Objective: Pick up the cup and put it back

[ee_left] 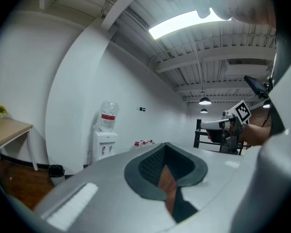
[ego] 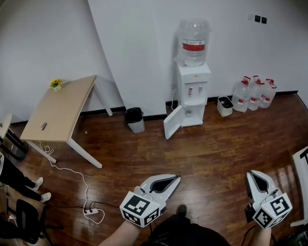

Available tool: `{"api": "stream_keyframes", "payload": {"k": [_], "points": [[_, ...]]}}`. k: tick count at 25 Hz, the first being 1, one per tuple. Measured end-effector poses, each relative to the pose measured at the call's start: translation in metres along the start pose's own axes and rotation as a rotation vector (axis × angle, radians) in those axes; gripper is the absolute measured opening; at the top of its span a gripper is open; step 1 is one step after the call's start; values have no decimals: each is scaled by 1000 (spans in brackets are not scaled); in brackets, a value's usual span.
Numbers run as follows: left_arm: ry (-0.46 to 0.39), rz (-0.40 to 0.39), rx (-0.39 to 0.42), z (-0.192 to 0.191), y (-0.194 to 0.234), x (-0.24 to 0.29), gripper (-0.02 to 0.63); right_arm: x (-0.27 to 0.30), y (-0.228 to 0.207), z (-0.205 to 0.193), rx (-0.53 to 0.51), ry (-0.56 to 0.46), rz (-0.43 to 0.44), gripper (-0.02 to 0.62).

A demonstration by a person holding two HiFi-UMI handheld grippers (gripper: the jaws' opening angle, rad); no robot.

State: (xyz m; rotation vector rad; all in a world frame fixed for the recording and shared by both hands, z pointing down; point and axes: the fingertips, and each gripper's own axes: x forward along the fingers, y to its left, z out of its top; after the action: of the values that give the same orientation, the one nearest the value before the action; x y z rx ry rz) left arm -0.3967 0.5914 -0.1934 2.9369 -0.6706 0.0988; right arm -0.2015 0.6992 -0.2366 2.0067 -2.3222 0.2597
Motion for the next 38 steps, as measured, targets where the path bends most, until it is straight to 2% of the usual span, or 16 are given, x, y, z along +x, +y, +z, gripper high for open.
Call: {"api": "stream_keyframes", "payload": {"k": [6, 10, 19, 22, 28, 34, 38], "points": [[-13, 9, 2, 1, 50, 38, 1, 63, -24, 8, -17, -4, 13, 2], [-14, -26, 29, 3, 71, 59, 1, 98, -29, 15, -44, -5, 33, 2], [23, -37, -16, 0, 95, 108, 1, 145, -65, 11, 11, 18, 39, 2], [21, -6, -20, 1, 104, 125, 1, 163, -83, 11, 38, 15, 50, 2], [10, 55, -21, 6, 120, 168, 1, 199, -122, 20, 12, 7, 118, 2], [-4, 114, -27, 18, 131, 225, 1, 236, -178, 35, 5, -3, 173, 2], [-3, 121, -17, 27, 128, 266, 1, 255, -214, 45, 12, -15, 200, 2]]}}
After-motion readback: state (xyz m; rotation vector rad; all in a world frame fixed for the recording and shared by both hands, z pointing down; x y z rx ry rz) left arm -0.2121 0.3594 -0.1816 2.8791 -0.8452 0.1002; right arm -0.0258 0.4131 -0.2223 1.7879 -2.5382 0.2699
